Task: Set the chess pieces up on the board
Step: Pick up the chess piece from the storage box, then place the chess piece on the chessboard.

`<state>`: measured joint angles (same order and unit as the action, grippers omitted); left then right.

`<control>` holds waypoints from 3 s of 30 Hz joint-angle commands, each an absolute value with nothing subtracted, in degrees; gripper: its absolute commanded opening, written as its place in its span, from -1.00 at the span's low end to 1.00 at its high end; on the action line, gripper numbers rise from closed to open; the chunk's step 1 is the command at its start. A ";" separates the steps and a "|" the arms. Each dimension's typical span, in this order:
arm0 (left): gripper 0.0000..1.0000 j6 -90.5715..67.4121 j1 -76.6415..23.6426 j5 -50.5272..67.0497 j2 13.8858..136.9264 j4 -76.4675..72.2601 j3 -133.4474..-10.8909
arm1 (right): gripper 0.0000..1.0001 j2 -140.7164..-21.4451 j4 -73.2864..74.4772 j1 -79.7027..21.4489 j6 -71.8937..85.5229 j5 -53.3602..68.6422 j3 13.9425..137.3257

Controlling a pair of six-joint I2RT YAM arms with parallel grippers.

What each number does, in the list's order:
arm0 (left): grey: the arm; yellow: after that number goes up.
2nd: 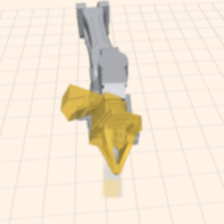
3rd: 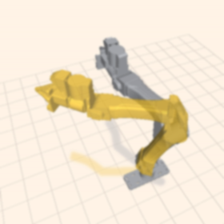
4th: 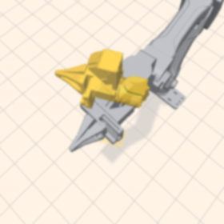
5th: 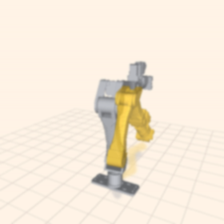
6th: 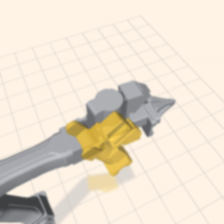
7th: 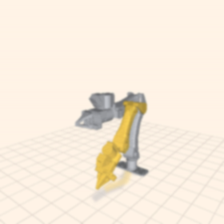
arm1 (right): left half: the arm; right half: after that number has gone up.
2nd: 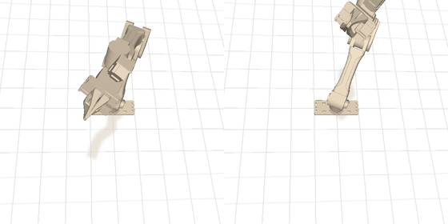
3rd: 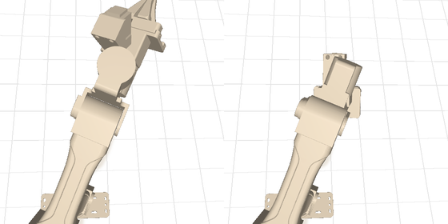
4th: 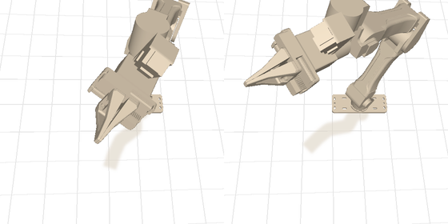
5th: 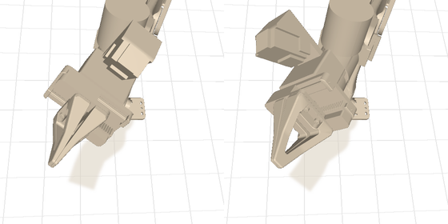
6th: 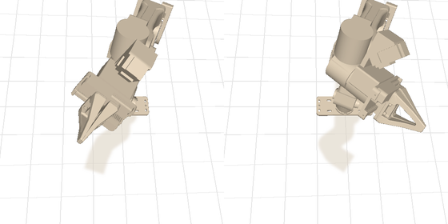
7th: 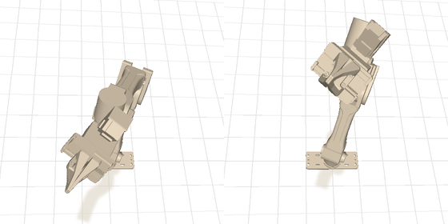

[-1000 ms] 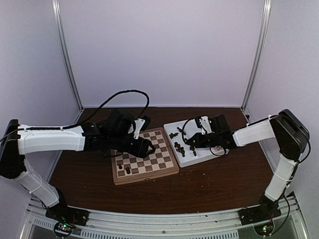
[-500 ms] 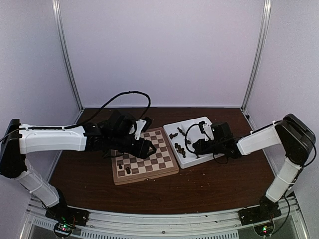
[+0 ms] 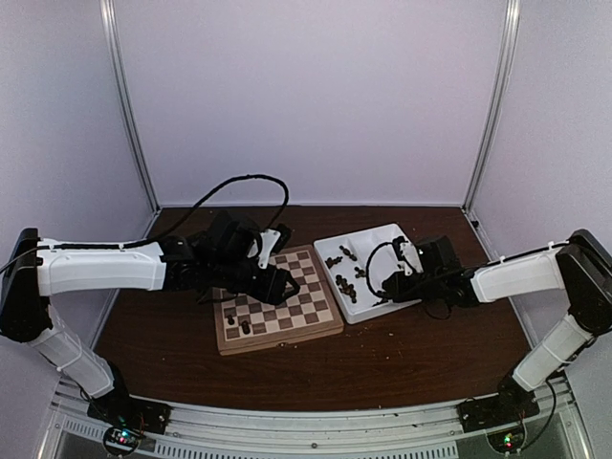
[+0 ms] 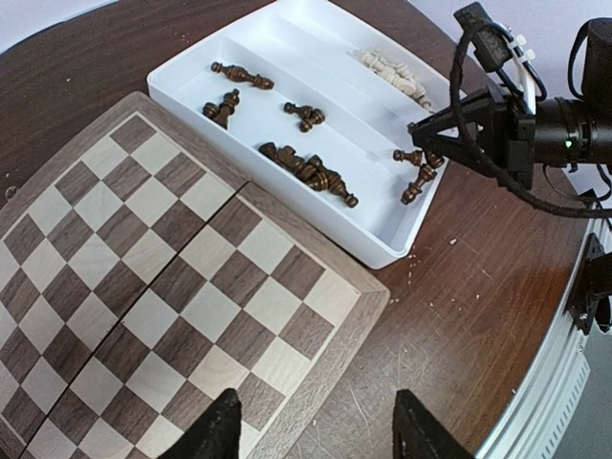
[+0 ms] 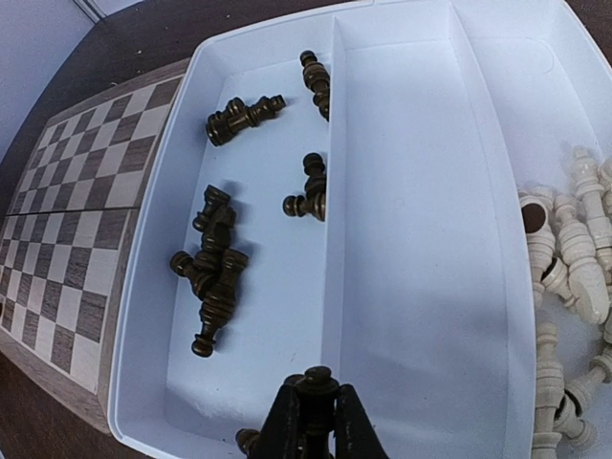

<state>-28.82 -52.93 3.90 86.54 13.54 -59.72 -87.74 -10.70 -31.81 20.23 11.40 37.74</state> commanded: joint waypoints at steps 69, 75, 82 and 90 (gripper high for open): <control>0.07 -31.15 -51.15 8.82 84.11 1.60 -61.56 | -0.95 -82.31 -12.34 -39.73 13.48 34.36 50.92; 0.07 -31.74 -51.15 12.14 83.91 -4.41 -57.01 | -0.94 -87.92 -15.58 -43.74 16.25 34.48 53.93; 0.10 -32.10 -51.15 15.39 84.30 -9.34 -53.73 | -0.95 -92.96 -18.47 -47.18 20.12 29.07 56.23; 0.06 -30.95 -51.15 15.33 84.17 -8.97 -52.23 | -0.95 -94.96 -20.26 -48.02 25.68 25.49 58.25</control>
